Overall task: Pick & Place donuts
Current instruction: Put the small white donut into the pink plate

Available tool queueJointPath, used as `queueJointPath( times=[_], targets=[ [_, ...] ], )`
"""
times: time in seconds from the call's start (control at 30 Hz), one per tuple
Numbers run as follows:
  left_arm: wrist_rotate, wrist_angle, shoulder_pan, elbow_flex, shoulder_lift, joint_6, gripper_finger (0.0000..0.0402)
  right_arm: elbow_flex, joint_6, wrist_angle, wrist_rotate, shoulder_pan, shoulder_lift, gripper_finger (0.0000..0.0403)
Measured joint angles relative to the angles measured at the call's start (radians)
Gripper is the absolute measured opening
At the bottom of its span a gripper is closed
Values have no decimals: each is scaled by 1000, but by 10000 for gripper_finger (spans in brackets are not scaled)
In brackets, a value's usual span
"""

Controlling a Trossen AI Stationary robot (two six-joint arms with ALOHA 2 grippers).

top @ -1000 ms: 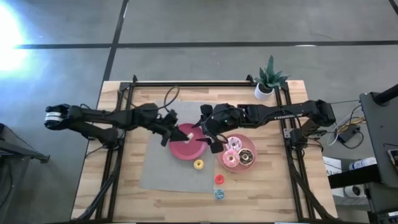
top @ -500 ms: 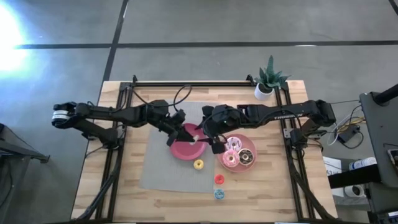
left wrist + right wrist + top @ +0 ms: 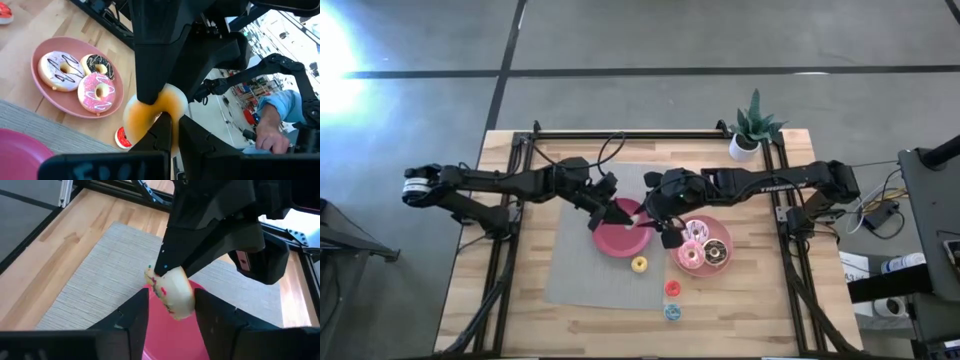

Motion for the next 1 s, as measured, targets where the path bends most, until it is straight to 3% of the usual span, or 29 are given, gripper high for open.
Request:
queueJointPath(
  times=[0.3,0.47,0.73,0.9,1.0],
  targets=[
    [-56,-8,0,0,0,4,2,-1,83,-5,1,-1,0,61],
    [-154,-63,0,0,-4,-6,45,-12,178,-36,1,-10,1,25],
    [-282,-284,-5,-2,-63,33,140,-102,460,-24,-9,-40,12,19],
    [-463,-413,-60,-2,-170,87,150,-122,715,51,-19,-56,105,22],
    [-550,-452,-97,-2,-241,109,150,-114,840,102,-104,-70,198,23]
  ],
)
